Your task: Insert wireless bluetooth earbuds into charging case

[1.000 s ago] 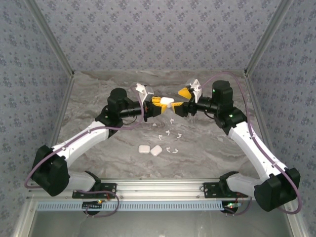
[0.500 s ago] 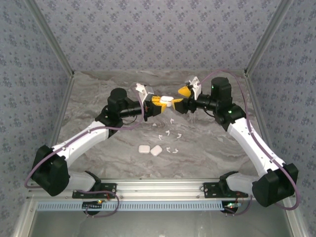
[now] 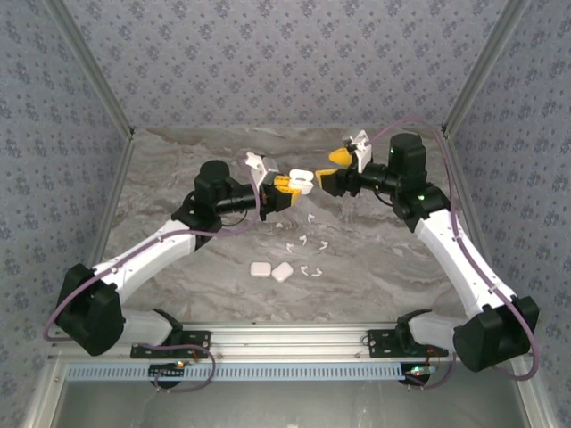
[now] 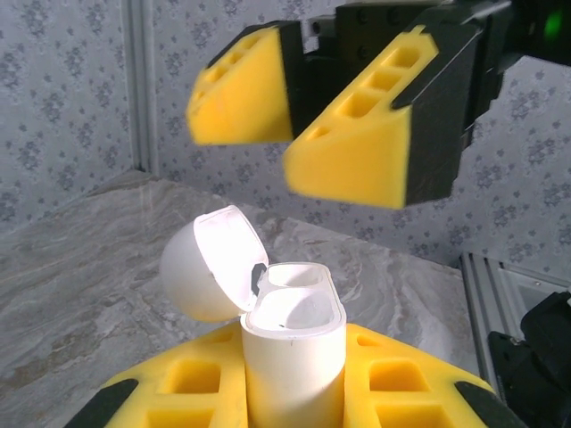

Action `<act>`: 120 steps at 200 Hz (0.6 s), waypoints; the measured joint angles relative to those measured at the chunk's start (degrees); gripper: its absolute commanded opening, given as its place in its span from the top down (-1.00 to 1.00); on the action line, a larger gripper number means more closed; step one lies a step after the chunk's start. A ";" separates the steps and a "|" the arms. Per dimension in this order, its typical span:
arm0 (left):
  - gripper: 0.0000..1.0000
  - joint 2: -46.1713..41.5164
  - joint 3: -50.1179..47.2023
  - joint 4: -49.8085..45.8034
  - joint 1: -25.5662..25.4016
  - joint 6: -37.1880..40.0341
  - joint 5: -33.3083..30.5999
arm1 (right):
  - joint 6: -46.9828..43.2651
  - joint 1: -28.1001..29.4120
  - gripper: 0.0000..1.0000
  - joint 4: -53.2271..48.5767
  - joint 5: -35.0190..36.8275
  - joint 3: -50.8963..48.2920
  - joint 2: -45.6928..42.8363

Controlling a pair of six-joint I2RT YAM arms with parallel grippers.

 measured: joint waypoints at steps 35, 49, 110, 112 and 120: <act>0.91 -3.76 -3.69 -0.39 0.00 0.57 -4.50 | 2.23 -0.26 -0.35 -4.90 4.07 -1.97 -5.16; 0.91 -5.51 -5.40 -0.55 0.00 0.57 -5.90 | 3.34 -0.24 -0.26 -8.15 6.64 -2.62 -5.73; 0.91 -12.02 -9.18 -3.56 0.00 0.57 -9.53 | 9.79 4.17 -0.09 -20.59 21.11 -4.33 6.84; 0.91 -12.20 -9.20 -3.63 0.00 0.57 -9.62 | 9.84 4.55 -0.09 -20.90 21.73 -4.24 7.39; 0.91 -12.92 -9.31 -3.89 0.00 0.57 -9.86 | 9.99 6.05 -0.09 -21.77 23.65 -3.89 9.81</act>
